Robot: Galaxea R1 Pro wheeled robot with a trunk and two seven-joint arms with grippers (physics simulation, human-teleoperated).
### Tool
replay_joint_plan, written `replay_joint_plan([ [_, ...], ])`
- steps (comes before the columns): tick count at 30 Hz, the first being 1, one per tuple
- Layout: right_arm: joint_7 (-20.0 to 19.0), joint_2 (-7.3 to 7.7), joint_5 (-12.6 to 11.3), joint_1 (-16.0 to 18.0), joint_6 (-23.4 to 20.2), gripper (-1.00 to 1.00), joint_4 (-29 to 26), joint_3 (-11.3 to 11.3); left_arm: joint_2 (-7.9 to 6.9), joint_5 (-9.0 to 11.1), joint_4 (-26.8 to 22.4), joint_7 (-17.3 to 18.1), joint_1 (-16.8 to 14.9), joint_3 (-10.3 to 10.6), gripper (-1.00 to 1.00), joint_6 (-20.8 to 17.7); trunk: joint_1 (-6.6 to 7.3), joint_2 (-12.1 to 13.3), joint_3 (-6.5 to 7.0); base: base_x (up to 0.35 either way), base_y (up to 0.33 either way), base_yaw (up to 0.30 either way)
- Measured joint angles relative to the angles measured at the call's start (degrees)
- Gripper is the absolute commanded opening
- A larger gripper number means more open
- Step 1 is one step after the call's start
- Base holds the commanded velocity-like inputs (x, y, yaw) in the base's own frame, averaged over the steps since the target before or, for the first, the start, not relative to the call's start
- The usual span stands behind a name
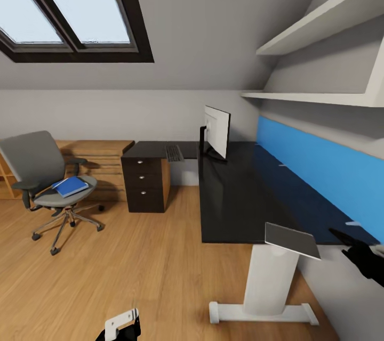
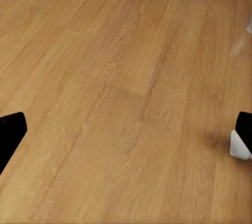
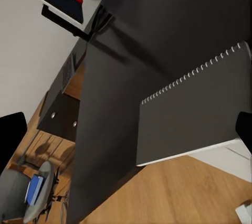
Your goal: In the bedroom, organize the workspace by keeping the computer under the desk, ensuring the monitor is on the desk, placing the keyboard on the desk next to the monitor, placing the mouse on the desk next to the keyboard, moving the folder from the swivel chair onto the desk next to the mouse, stacking the notebook on top of the folder with the pen on top of the notebook, and positioning the swivel chair next to the desk.
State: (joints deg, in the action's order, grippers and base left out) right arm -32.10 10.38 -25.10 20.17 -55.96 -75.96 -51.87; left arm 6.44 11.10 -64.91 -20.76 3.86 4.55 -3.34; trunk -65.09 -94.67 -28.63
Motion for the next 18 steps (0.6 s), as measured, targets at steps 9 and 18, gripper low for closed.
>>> replay_joint_plan([
  [9,-0.04,0.02,0.0,-0.03,-0.13,1.0,-0.22,-1.02,0.0,0.0,0.29,0.0,0.0,0.0,1.0,0.0,-1.98,-3.61,-1.62,0.0,0.0,0.0],
  [18,-0.16,0.09,0.0,-0.03,-0.07,1.0,-0.23,-2.55,0.0,0.0,0.42,-0.06,0.0,0.04,1.0,0.0,-3.95,-7.22,-3.23,0.0,0.0,0.0],
])
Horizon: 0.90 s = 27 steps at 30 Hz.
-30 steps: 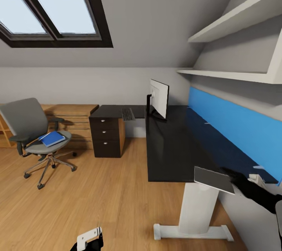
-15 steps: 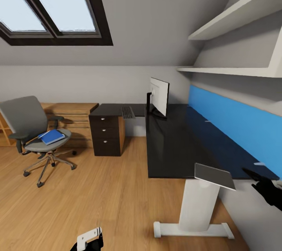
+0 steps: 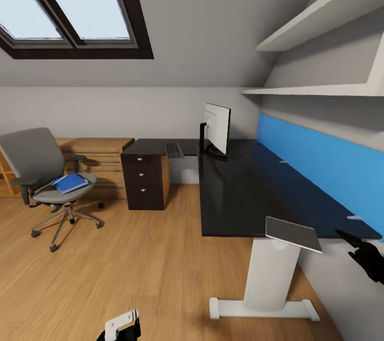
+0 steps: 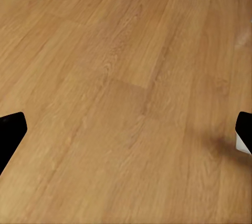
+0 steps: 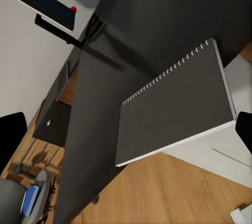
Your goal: In the bedroom, organize the workspace by keeping the computer under the desk, ensuring the monitor is on the desk, placing the keyboard on the desk next to the monitor, placing the mouse on the desk next to the keyboard, moving the folder from the swivel chair onto the desk next to the mouse, stacking the notebook on top of the folder with the pen on top of the notebook, and positioning the swivel chair next to the desk.
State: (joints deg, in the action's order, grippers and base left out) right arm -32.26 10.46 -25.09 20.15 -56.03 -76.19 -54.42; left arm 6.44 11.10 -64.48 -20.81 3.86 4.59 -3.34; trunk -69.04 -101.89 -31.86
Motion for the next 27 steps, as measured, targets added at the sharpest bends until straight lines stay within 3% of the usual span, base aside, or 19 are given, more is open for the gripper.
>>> replay_joint_plan([
  [16,0.09,0.0,0.27,0.0,0.37,1.0,0.42,-0.04,0.02,0.0,0.0,-0.03,0.0,0.04,1.0,0.04,-3.52,-6.42,-2.87,0.0,0.0,0.0],
  [27,0.06,0.0,0.67,0.0,6.01,1.0,2.94,0.19,0.06,0.0,0.01,-0.03,0.0,0.05,1.0,0.09,-5.93,-10.83,-4.85,0.0,0.0,0.0],
])
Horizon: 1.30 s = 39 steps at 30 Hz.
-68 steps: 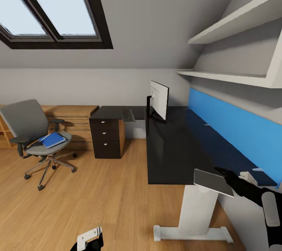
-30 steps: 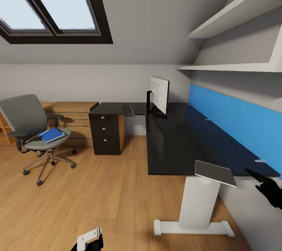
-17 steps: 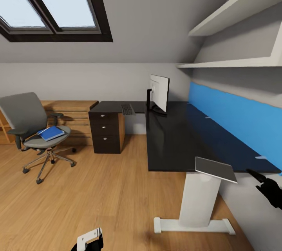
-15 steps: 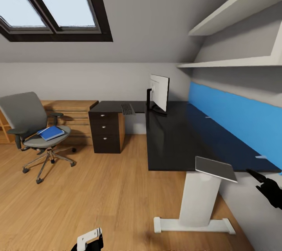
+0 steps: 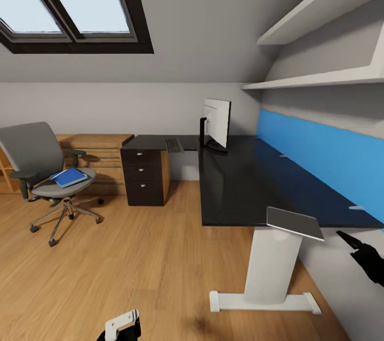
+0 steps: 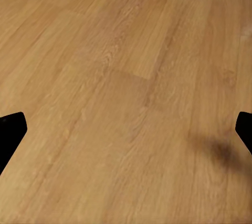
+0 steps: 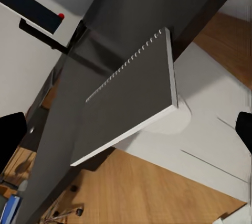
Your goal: In the bedroom, organize the workspace by keeping the computer under the desk, ensuring the monitor is on the desk, placing the keyboard on the desk next to the monitor, placing the mouse on the desk next to the keyboard, moving the folder from the swivel chair onto the desk next to the mouse, stacking the notebook on top of the folder with the pen on top of the notebook, and positioning the swivel chair next to the desk.
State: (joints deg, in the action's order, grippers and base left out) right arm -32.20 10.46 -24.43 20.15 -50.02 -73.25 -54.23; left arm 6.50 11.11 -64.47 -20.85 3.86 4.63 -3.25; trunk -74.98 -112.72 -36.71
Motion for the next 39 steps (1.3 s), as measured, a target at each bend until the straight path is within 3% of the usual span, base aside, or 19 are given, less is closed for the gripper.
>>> replay_joint_plan([
  [9,-0.01,0.07,0.38,0.0,5.76,1.0,3.82,0.29,0.06,-0.02,0.41,0.02,0.0,0.03,1.0,0.0,-1.98,-3.61,-1.62,0.0,0.0,0.0],
  [12,-0.01,0.32,0.44,0.0,6.64,1.0,6.25,0.35,0.09,-0.06,1.59,0.06,0.0,0.11,1.0,0.0,-1.99,-3.62,-1.62,0.0,0.0,0.0],
  [22,0.09,1.2,0.39,0.09,7.15,1.0,10.27,1.47,0.04,-0.1,2.66,0.24,0.0,0.14,1.0,0.0,-1.98,-3.62,-1.62,0.0,0.0,0.0],
  [30,-0.11,4.36,0.18,0.32,7.09,1.0,16.97,3.2,0.03,-0.1,2.86,0.42,0.0,0.08,1.0,0.0,-1.98,-3.62,-1.62,0.0,0.0,0.0],
  [39,-0.47,4.8,-0.23,0.36,6.01,1.0,17.93,3.93,0.03,-0.15,2.91,0.45,0.01,0.08,1.0,0.04,-1.98,-3.62,-1.62,0.0,0.0,0.0],
])
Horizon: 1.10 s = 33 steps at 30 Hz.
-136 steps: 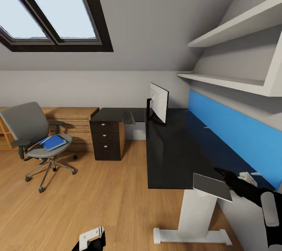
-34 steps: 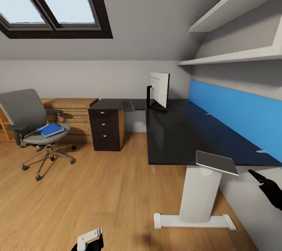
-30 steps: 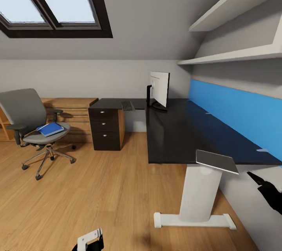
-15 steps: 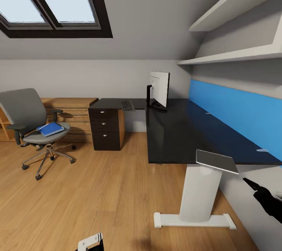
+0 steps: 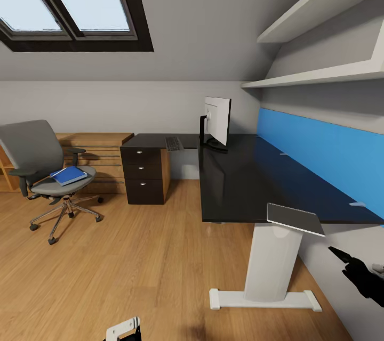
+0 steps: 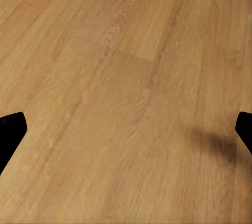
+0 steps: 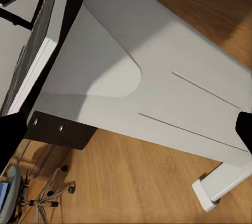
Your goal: In the bedroom, organize the workspace by keeping the computer under the desk, ensuring the monitor is on the desk, placing the keyboard on the desk next to the monitor, placing the mouse on the desk next to the keyboard, moving the folder from the swivel chair onto the desk next to the mouse, stacking the notebook on top of the folder with the pen on top of the notebook, and positioning the swivel chair next to the desk.
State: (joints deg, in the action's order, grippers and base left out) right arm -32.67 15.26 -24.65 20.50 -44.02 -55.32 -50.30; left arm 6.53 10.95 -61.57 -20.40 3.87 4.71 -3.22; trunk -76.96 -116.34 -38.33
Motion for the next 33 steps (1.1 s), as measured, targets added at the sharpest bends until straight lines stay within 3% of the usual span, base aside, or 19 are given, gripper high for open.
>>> replay_joint_plan([
  [6,-1.96,0.06,-0.59,0.0,-3.75,1.0,0.1,-0.01,0.0,0.01,0.0,0.0,-0.01,0.0,1.0,0.05,0.0,0.0,0.0,0.0,0.0,0.0],
  [15,-4.79,0.12,-5.06,0.0,-8.27,1.0,0.04,0.0,-0.04,0.05,0.02,0.0,-0.01,0.0,1.0,-0.02,0.0,0.0,0.0,0.0,0.0,0.0],
  [19,-4.98,0.12,-5.97,0.0,-8.67,1.0,0.03,0.0,-0.01,0.05,0.01,0.0,-0.01,0.0,1.0,-0.03,0.0,0.0,0.0,0.0,0.0,0.0],
  [27,-4.92,0.13,-6.34,0.0,-8.83,1.0,-0.14,-0.01,0.0,0.05,0.0,-0.07,-0.01,0.0,1.0,-0.03,1.75,3.2,1.43,0.0,0.0,0.0],
  [33,-4.84,-0.13,-6.67,0.0,-8.46,1.0,-0.68,-0.08,-0.08,0.05,0.0,0.0,-0.01,0.0,1.0,-0.03,1.76,3.21,1.44,0.0,0.0,0.0],
])
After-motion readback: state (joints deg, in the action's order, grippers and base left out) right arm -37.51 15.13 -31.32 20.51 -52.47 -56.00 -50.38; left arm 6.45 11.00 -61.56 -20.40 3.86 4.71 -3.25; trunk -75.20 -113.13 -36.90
